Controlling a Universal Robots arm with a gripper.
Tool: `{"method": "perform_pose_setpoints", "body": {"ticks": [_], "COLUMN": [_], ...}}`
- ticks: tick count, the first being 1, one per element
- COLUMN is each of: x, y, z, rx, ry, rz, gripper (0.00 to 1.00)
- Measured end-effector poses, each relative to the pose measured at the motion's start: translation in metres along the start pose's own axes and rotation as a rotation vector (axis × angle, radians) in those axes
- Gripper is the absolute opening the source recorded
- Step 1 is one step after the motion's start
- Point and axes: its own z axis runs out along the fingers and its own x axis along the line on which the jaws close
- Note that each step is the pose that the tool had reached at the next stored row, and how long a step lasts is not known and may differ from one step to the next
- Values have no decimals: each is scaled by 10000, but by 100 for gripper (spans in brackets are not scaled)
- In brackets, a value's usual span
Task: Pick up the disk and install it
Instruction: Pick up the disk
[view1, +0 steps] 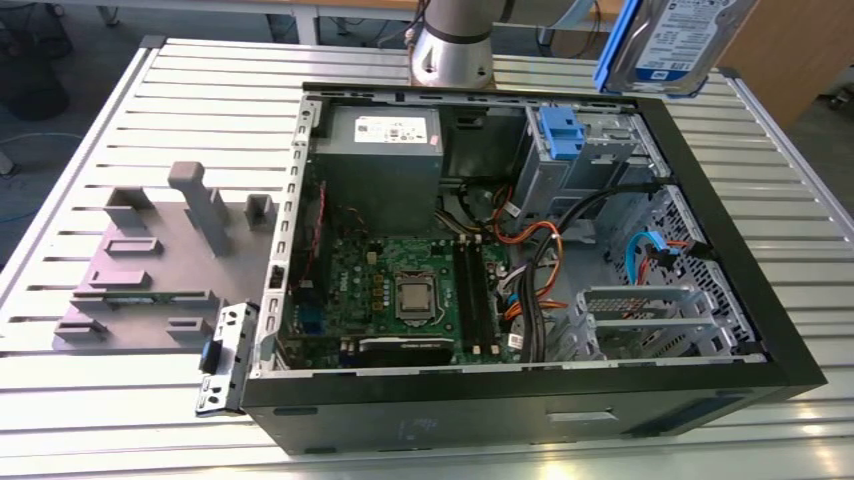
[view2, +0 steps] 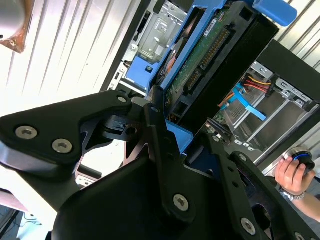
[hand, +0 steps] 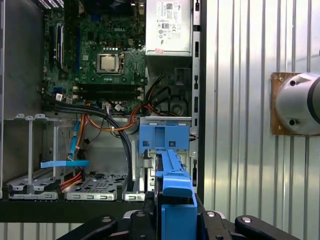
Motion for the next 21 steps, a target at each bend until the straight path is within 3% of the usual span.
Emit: {"method": "perform_pose_setpoints", "body": {"ticks": [21], "x": [0], "y": [-88], "z": [0], "rx": [0], "ry": [-1], "rz": [0], "gripper": [37]}}
